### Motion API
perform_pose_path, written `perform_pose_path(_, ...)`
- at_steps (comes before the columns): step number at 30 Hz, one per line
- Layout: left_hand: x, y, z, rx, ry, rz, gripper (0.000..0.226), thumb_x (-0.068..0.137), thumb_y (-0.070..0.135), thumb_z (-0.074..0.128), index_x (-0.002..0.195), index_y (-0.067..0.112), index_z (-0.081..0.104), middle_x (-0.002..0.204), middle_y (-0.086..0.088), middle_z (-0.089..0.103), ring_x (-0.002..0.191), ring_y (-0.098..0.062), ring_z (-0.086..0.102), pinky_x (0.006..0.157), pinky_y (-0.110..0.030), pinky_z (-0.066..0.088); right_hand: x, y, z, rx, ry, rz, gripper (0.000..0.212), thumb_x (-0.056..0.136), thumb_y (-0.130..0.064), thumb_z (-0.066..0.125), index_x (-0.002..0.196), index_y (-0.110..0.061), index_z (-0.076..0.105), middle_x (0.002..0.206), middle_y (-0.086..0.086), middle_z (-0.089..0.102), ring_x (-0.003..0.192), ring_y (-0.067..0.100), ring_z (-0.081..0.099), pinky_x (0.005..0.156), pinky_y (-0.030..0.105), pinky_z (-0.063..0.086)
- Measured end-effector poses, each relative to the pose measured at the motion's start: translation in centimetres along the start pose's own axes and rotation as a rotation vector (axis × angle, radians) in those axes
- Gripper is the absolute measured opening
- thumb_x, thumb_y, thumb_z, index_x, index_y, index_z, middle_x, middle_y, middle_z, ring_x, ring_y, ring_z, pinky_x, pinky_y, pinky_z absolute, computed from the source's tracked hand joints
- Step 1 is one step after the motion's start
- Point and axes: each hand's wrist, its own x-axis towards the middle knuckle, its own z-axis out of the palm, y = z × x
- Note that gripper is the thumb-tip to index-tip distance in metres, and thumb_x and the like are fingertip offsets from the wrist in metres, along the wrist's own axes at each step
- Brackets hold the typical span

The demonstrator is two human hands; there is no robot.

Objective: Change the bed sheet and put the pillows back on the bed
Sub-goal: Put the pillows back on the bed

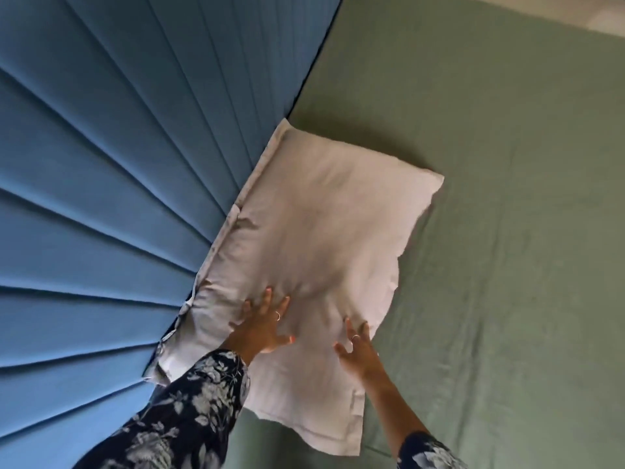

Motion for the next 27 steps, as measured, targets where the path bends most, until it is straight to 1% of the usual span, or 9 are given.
perform_pose_path(3,-0.4,-0.2,-0.5,0.015,0.041,0.015,0.088,0.087,0.067,0.046,0.150,0.042,-0.009,0.157,0.000,-0.027,0.146,-0.039,-0.009,0.115,-0.060,0.015,0.4,-0.3,-0.6,-0.072,-0.052,0.017,0.068,0.098,-0.031,0.046,0.152,-0.033,0.006,0.160,0.006,-0.011,0.141,0.026,0.032,0.112,0.034,0.025)
perform_pose_path(5,-0.8,-0.1,-1.3,-0.001,0.047,0.008,0.084,0.089,0.065,0.044,0.151,0.040,-0.008,0.158,0.000,-0.025,0.146,-0.038,-0.008,0.115,-0.061,0.015,0.3,-0.8,-1.4,-0.108,-0.056,0.026,0.065,0.098,-0.030,0.045,0.153,-0.031,0.010,0.161,0.007,-0.007,0.142,0.027,0.029,0.113,0.033,0.023)
perform_pose_path(8,-3.1,0.7,-2.1,-0.066,0.089,0.001,0.077,0.094,0.055,0.045,0.153,0.036,-0.002,0.159,0.004,-0.019,0.147,-0.035,-0.006,0.113,-0.060,0.014,-0.3,-1.7,-2.5,-0.158,-0.041,-0.003,0.059,0.098,-0.030,0.043,0.152,-0.022,0.020,0.161,0.006,0.007,0.142,0.024,0.028,0.112,0.028,0.027)
perform_pose_path(11,-6.4,1.2,-2.0,-0.069,0.135,0.012,0.074,0.097,0.052,0.043,0.154,0.033,0.001,0.161,0.003,-0.014,0.148,-0.031,-0.002,0.115,-0.054,0.018,-2.2,-2.8,-3.0,-0.205,-0.043,-0.067,0.056,0.098,-0.031,0.042,0.150,-0.018,0.026,0.159,0.004,0.017,0.142,0.019,0.028,0.112,0.030,0.030)
perform_pose_path(14,-9.6,1.2,-0.9,-0.056,0.140,-0.011,0.072,0.097,0.053,0.041,0.154,0.032,0.002,0.161,0.001,-0.012,0.149,-0.028,0.000,0.116,-0.051,0.020,-4.8,-3.8,-3.2,-0.262,-0.042,-0.151,0.054,0.099,-0.033,0.041,0.150,-0.019,0.028,0.159,0.002,0.017,0.143,0.019,0.026,0.113,0.031,0.029)
perform_pose_path(18,-15.5,1.3,1.7,-0.088,0.219,-0.073,0.069,0.099,0.052,0.038,0.154,0.029,0.003,0.162,-0.001,-0.010,0.149,-0.027,-0.002,0.117,-0.049,0.017,-8.7,-4.5,-2.7,-0.370,-0.064,-0.270,0.056,0.100,-0.034,0.040,0.152,-0.021,0.023,0.161,0.003,0.007,0.146,0.022,0.020,0.116,0.034,0.023)
perform_pose_path(21,-21.1,1.5,4.6,-0.134,0.320,-0.211,0.068,0.099,0.054,0.034,0.153,0.033,-0.001,0.161,0.002,-0.014,0.149,-0.025,-0.006,0.117,-0.051,0.007,-12.9,-4.8,-2.1,-0.501,-0.028,-0.467,0.059,0.100,-0.036,0.040,0.153,-0.024,0.015,0.161,0.004,0.002,0.145,0.026,0.020,0.117,0.038,0.023)
perform_pose_path(24,-26.2,1.9,7.7,-0.186,0.451,-0.333,0.069,0.099,0.053,0.035,0.153,0.034,-0.002,0.161,0.002,-0.014,0.148,-0.026,-0.010,0.118,-0.054,0.006,-17.0,-5.3,-1.4,-0.663,0.050,-0.742,0.063,0.099,-0.039,0.041,0.153,-0.027,0.011,0.161,0.004,0.003,0.146,0.024,0.014,0.116,0.041,0.023)
perform_pose_path(27,-30.9,2.5,10.8,-0.304,0.538,-0.405,0.070,0.098,0.050,0.039,0.153,0.033,-0.001,0.160,0.003,-0.017,0.148,-0.028,-0.013,0.116,-0.055,0.002,-20.3,-6.1,0.1,-0.800,0.081,-0.955,0.066,0.097,-0.042,0.043,0.153,-0.029,0.012,0.161,0.002,-0.002,0.148,0.019,0.006,0.118,0.040,0.016)
